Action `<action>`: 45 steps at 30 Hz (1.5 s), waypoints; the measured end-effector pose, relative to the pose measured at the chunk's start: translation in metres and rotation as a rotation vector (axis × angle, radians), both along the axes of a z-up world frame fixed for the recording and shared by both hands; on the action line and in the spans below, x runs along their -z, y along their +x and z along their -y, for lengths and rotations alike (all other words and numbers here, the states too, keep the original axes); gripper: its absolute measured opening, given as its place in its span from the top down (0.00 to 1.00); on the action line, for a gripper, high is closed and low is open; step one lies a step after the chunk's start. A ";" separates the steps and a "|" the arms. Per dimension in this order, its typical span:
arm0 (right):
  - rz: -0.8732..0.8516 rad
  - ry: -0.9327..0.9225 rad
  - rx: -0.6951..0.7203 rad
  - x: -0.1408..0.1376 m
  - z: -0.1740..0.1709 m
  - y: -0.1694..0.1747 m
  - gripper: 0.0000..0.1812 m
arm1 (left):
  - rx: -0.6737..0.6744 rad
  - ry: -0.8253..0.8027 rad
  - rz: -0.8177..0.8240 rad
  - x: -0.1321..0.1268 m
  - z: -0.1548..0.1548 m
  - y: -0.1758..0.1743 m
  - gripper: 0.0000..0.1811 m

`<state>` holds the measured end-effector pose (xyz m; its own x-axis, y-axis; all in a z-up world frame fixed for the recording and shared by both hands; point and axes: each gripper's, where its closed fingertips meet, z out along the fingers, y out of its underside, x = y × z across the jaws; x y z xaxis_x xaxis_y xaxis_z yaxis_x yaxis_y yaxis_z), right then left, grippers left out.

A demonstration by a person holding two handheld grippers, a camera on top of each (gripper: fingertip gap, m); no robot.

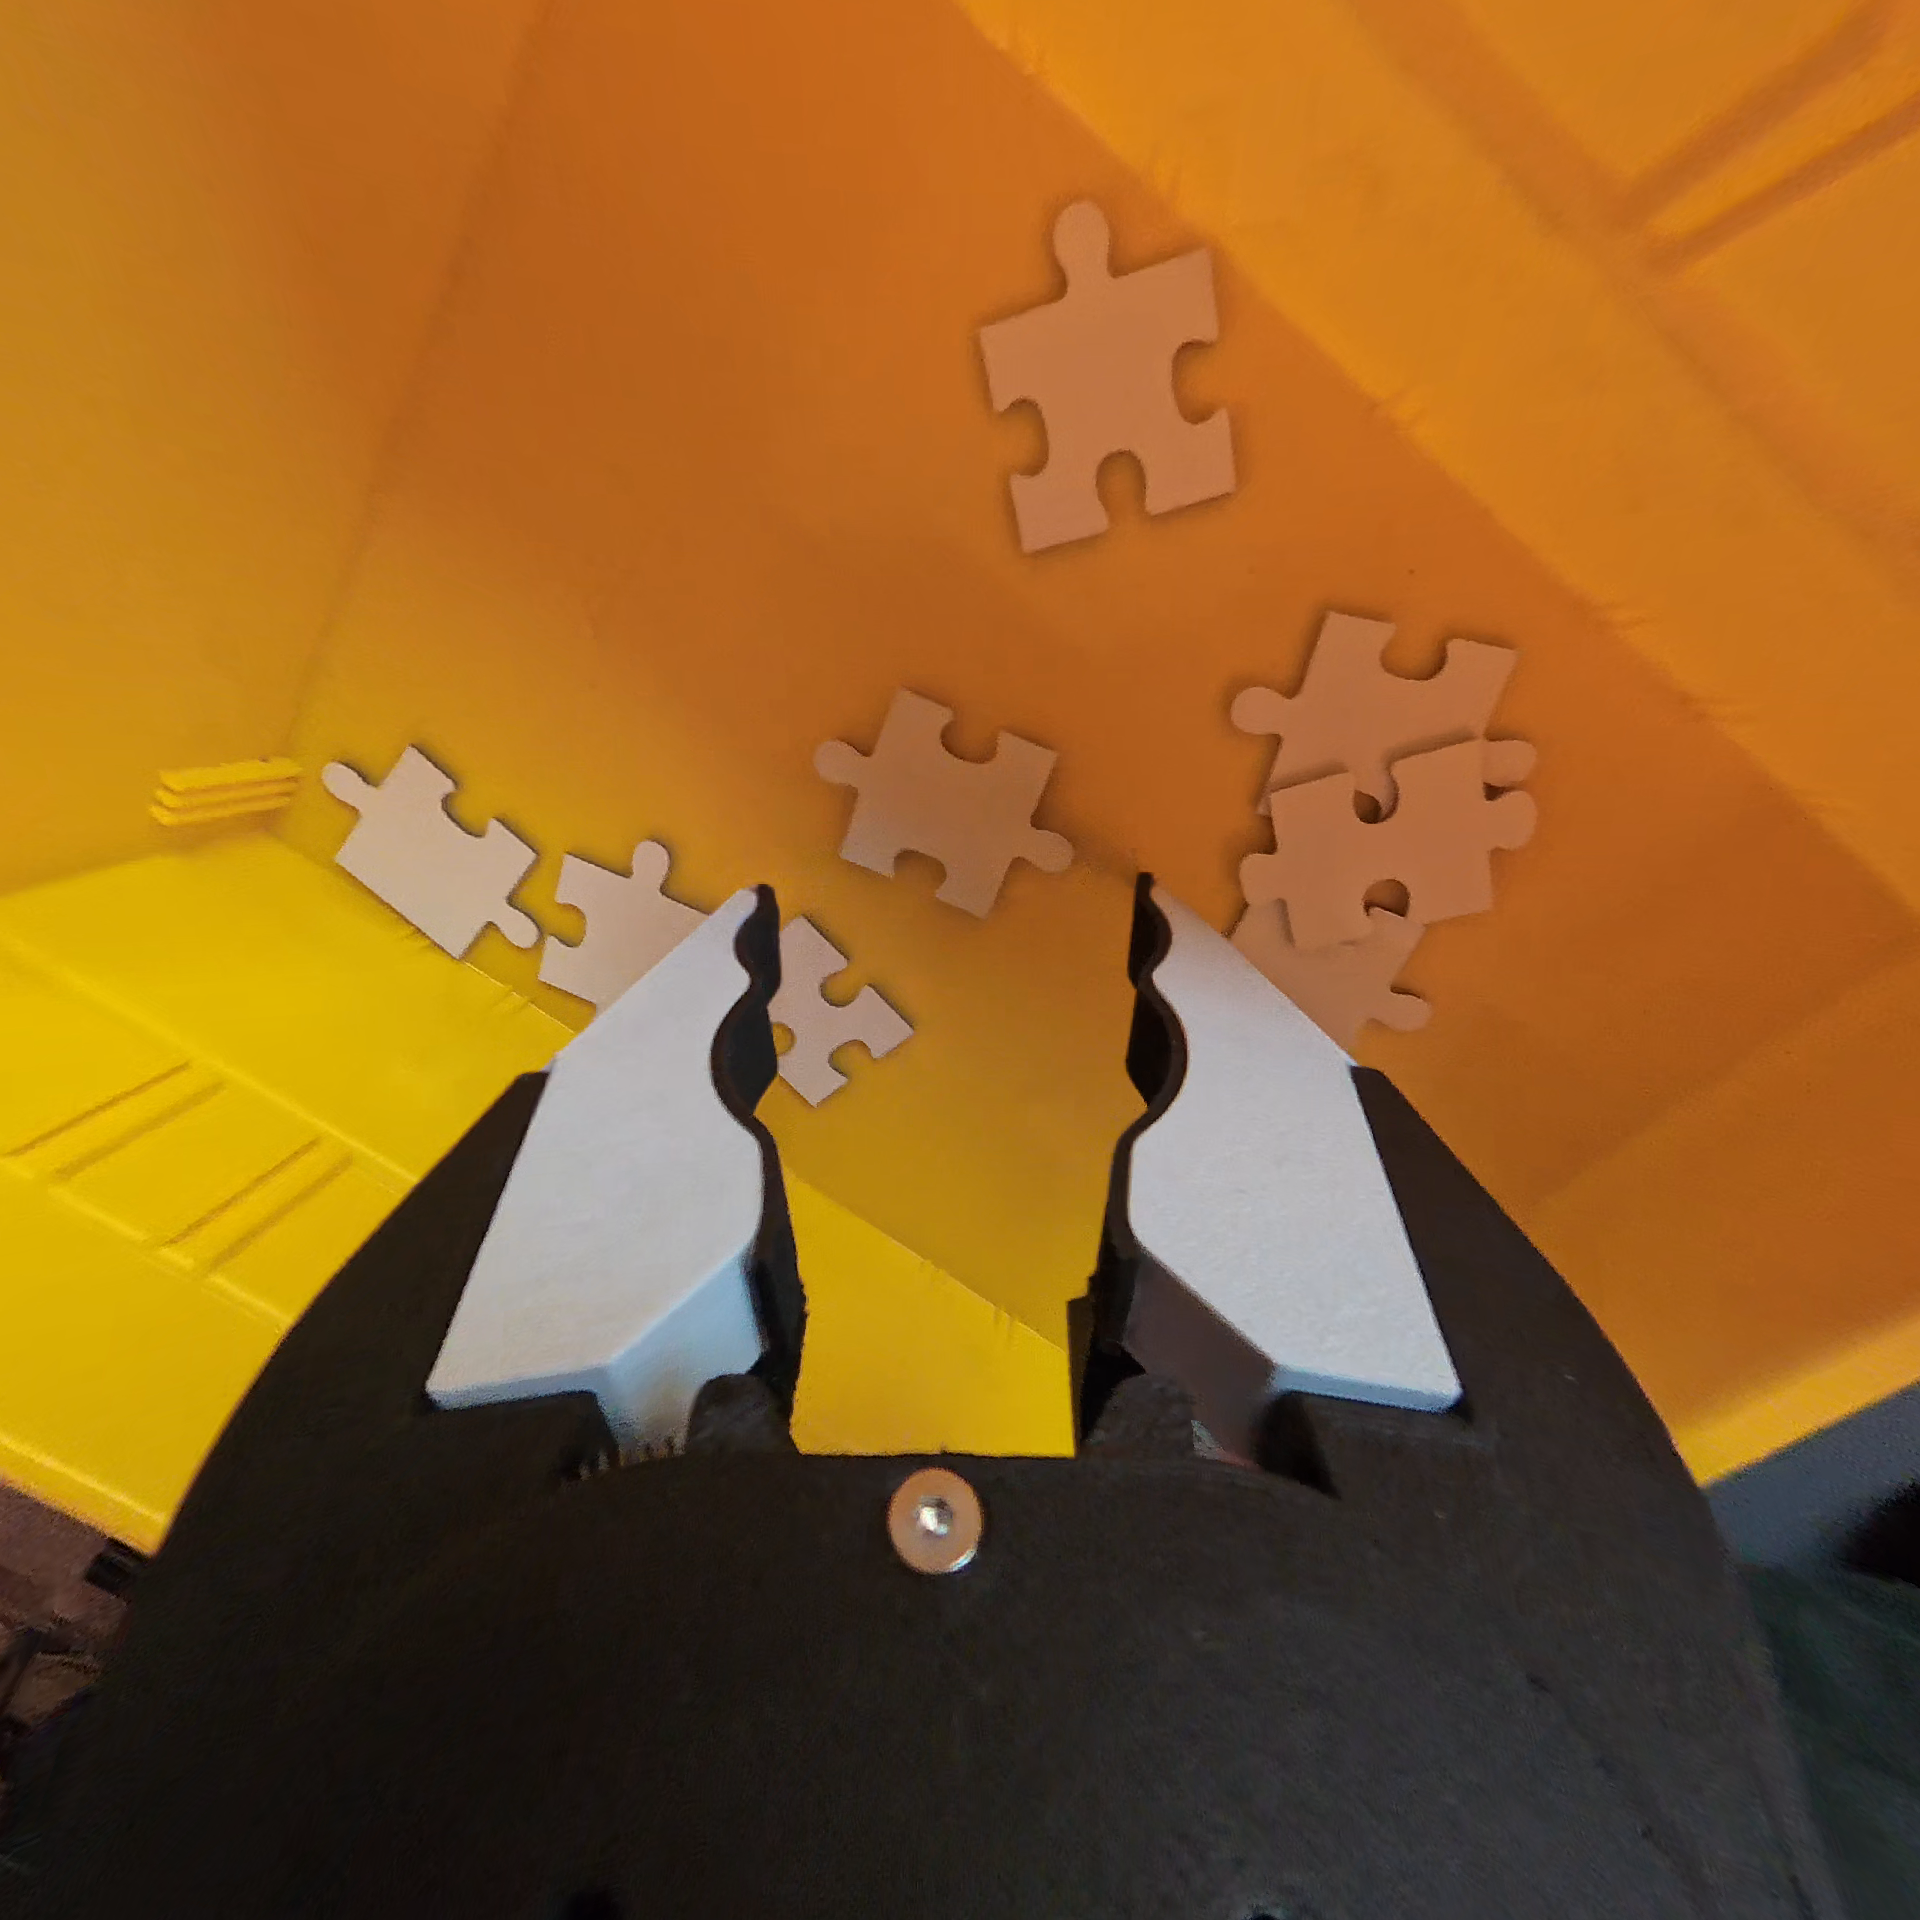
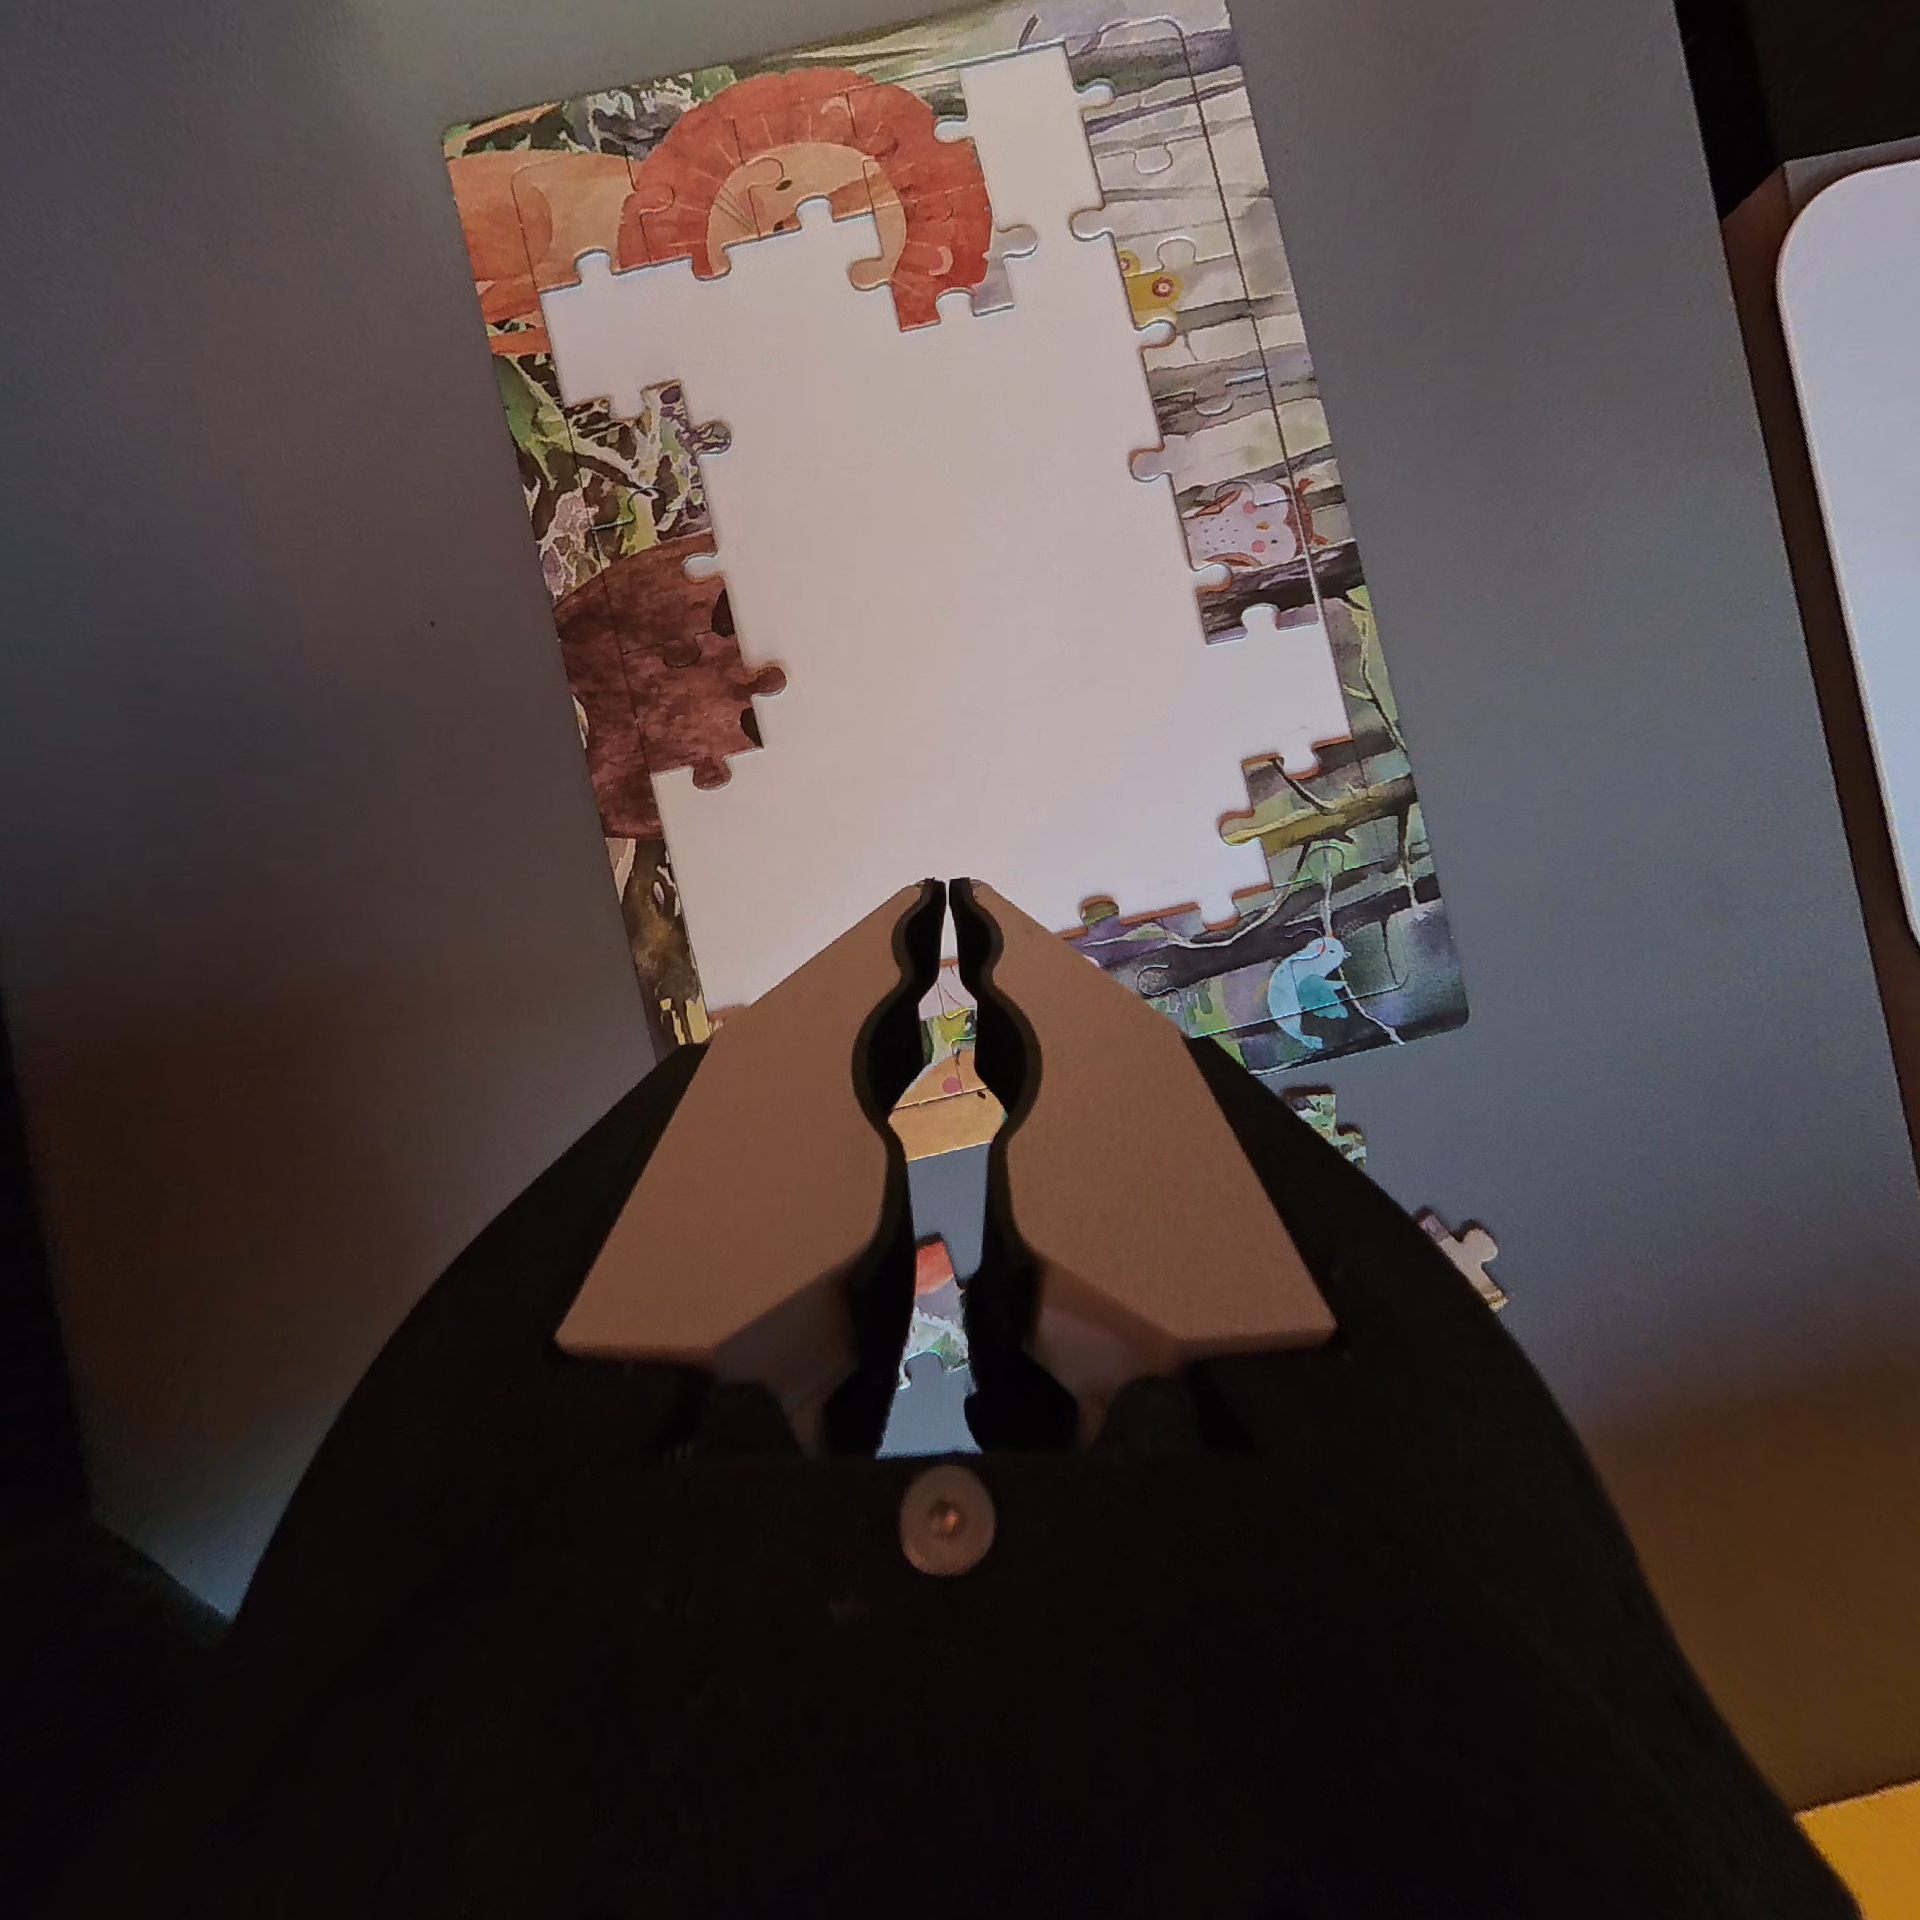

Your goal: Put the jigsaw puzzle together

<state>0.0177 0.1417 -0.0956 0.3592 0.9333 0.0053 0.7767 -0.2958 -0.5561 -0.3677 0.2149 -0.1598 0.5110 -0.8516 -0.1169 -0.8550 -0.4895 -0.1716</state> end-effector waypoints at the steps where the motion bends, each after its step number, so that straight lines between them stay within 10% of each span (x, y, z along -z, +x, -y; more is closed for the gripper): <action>1: 0.000 0.000 0.002 0.000 0.000 0.001 0.99 | -0.002 0.000 0.005 -0.003 0.002 0.002 0.62; 8: 0.000 0.004 0.003 -0.001 0.000 0.002 0.99 | 0.077 -0.136 0.047 -0.018 0.046 0.035 0.62; 28: -0.190 0.127 0.149 -0.061 -0.005 0.045 1.00 | 0.129 -0.220 -0.090 0.004 0.056 0.038 0.76; 45: -0.178 0.101 0.115 -0.053 -0.004 0.036 0.99 | 0.136 -0.169 -0.060 -0.011 0.052 0.027 0.93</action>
